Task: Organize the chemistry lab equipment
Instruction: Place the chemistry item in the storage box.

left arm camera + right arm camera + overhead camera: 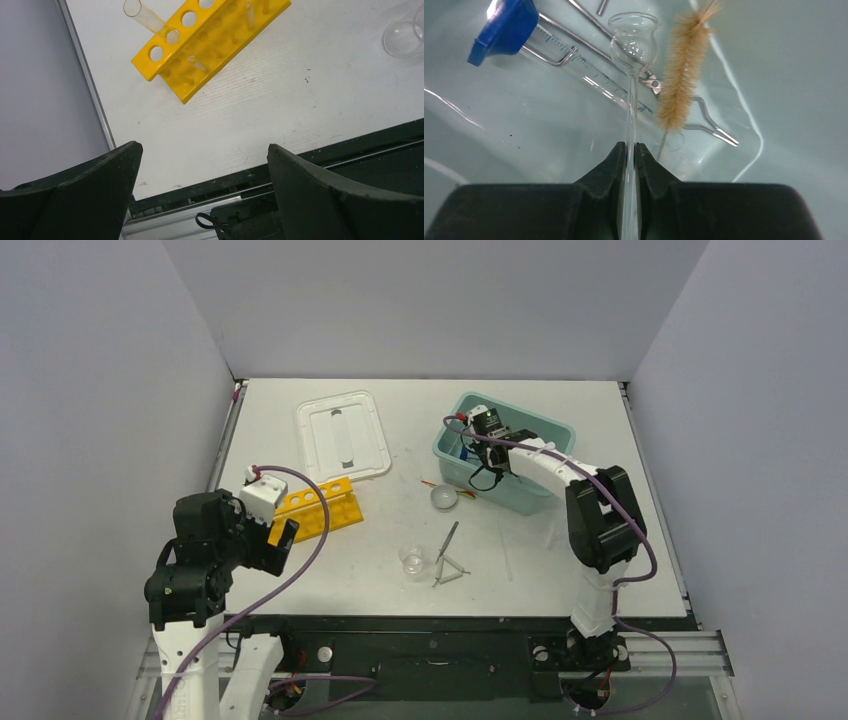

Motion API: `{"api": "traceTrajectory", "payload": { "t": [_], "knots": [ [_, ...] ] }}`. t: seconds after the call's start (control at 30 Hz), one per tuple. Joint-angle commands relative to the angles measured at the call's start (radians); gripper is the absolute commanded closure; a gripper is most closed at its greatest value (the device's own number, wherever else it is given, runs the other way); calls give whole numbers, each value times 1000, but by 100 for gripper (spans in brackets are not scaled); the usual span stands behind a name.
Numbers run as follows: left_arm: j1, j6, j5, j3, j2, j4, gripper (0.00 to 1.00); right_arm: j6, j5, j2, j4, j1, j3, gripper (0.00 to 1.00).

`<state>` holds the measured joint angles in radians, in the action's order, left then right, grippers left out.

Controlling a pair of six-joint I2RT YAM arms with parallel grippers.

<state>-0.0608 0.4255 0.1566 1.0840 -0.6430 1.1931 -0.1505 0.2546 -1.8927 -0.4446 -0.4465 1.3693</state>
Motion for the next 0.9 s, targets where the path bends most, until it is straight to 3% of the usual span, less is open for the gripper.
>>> {"api": "traceTrajectory", "payload": {
  "t": [0.0,0.33,0.87],
  "knots": [
    [-4,-11,-9,48,-5,-30,3,37,-17,-5,-9,0,43,96],
    [-4,-14,-10,66,-14,-6,3,124,-42,-60,-32,17,95,91],
    [-4,-25,26,69,-15,17,3,206,-26,-11,-32,16,75,82]
  ]
}}
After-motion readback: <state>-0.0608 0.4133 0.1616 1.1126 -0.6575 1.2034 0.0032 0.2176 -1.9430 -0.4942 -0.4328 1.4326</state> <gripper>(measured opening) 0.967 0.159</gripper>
